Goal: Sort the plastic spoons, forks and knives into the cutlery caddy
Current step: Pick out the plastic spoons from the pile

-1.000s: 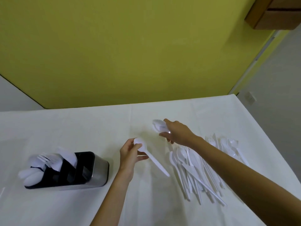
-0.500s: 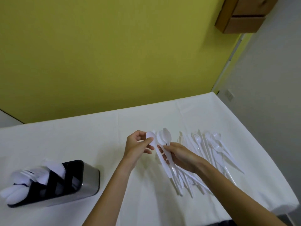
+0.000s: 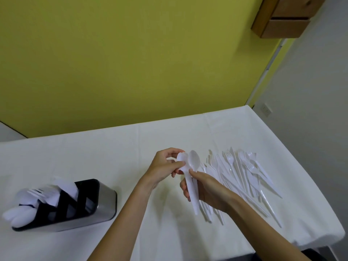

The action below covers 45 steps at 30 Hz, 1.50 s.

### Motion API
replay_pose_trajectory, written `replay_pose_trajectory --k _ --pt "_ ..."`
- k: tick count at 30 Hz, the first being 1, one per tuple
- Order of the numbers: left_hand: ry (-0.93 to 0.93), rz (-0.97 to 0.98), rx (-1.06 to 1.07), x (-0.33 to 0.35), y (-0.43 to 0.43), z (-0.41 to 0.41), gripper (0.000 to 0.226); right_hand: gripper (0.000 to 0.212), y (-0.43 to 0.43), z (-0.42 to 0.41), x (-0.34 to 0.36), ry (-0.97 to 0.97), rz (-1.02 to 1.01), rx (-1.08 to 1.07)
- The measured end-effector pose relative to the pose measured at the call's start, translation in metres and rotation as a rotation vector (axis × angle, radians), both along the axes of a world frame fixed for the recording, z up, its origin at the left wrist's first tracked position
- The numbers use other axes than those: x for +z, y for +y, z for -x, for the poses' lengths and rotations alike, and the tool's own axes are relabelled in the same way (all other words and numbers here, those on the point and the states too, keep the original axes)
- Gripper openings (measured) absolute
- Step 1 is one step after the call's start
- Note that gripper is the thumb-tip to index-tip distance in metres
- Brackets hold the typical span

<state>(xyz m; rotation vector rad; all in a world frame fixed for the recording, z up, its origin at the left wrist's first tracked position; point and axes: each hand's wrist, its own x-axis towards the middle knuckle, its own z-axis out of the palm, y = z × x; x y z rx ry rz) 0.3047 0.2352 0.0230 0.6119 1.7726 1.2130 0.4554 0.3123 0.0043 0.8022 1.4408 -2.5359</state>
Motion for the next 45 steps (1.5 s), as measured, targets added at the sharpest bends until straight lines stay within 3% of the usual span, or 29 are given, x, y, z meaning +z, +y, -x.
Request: replay_pose_trajectory --k 3,6,8,10,17,21,25,29,33,39,45 --pt "0.045 -0.008 -0.046 0.004 -0.002 0.002 0.031 0.041 -0.001 0.000 0.000 -0.019 0.000 0.068" --pt "0.071 -0.002 -0.159 0.009 -0.003 0.000 0.035 0.027 0.000 0.000 0.002 -0.020 0.019 0.118" --pt "0.041 -0.009 -0.192 0.012 -0.001 0.001 0.035 0.017 0.002 0.001 0.004 -0.023 0.075 0.106" --pt "-0.051 -0.030 -0.191 0.014 0.001 0.002 0.030 0.019 0.006 0.002 0.004 -0.042 0.071 0.075" --pt "0.184 -0.021 -0.225 0.006 0.003 0.010 0.006 0.024 0.007 -0.004 0.008 -0.044 -0.176 0.112" --pt "0.250 -0.034 -0.242 0.009 0.004 0.014 0.014 0.044 0.009 -0.014 0.016 -0.006 -0.277 0.168" --pt "0.310 -0.086 -0.268 0.017 0.003 0.013 0.021 0.038 0.012 -0.005 0.029 -0.049 -0.544 0.338" --pt "0.279 -0.164 -0.157 0.035 -0.007 0.017 0.018 0.023 0.013 0.012 0.040 -0.042 -0.615 0.350" --pt "0.336 -0.200 -0.019 0.061 -0.033 0.032 0.016 0.021 0.001 0.039 0.056 0.044 -0.669 0.335" --pt "0.497 -0.321 0.419 0.101 -0.128 0.077 0.015 0.022 -0.063 0.105 0.078 0.206 -0.688 0.292" --pt "0.559 -0.285 0.816 0.097 -0.249 0.113 0.017 0.015 -0.155 0.159 0.075 0.290 -0.594 0.160"
